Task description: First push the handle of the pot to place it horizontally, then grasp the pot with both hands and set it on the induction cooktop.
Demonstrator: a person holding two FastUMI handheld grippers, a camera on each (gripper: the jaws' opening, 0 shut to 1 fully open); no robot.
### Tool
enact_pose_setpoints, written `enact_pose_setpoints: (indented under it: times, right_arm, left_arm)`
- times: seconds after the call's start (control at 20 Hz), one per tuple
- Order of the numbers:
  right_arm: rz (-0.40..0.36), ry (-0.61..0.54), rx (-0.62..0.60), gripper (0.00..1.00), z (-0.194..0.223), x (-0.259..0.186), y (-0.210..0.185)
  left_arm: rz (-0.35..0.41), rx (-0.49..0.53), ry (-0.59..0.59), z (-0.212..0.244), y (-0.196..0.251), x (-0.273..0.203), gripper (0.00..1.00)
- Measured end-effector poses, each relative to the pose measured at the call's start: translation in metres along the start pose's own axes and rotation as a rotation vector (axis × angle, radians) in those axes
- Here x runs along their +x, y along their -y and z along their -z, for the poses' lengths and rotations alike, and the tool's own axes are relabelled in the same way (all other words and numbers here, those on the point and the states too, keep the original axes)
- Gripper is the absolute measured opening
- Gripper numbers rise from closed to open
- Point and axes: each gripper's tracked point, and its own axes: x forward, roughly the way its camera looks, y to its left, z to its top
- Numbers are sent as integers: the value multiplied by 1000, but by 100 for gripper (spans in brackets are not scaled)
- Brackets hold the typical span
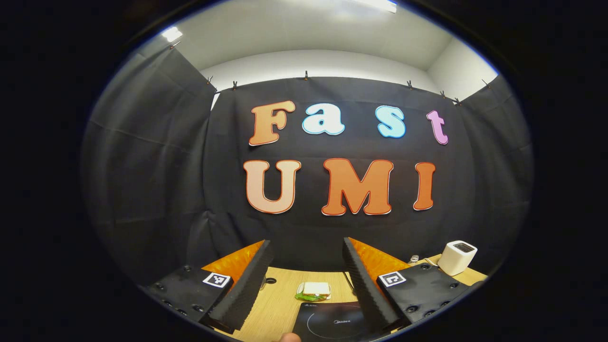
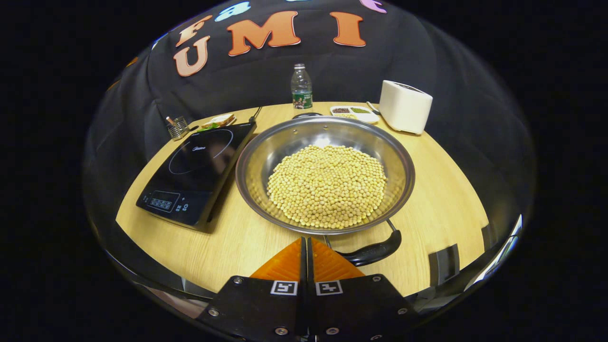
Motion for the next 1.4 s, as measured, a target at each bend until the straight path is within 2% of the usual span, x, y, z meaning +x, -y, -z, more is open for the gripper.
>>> enact_pose_setpoints:
  times: [0.6,1.4]
  right_arm:
    - [91,-8,74,0,-11,12,70]
    - [230,-26,55,0,-37,45,133]
  left_arm:
    - [6,11,-12,6,12,8,99]
    - [23,19,-23,14,31,18,98]
